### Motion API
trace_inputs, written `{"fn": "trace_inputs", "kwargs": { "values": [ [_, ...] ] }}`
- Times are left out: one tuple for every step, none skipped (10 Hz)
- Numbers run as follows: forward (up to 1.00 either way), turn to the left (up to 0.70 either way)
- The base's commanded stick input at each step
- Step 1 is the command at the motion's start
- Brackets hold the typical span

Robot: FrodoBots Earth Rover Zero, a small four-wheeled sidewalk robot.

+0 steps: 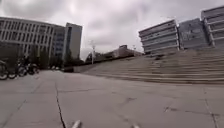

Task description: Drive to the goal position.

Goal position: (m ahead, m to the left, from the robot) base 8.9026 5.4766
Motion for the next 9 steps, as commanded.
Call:
{"fn": "trace_inputs", "kwargs": {
  "values": [
    [0.70, 0.00],
    [0.70, 0.00],
    [0.70, 0.00],
    [0.70, 0.00],
    [0.70, 0.00],
    [0.70, 0.00],
    [0.70, 0.00],
    [0.70, 0.01],
    [0.70, 0.11]
  ]
}}
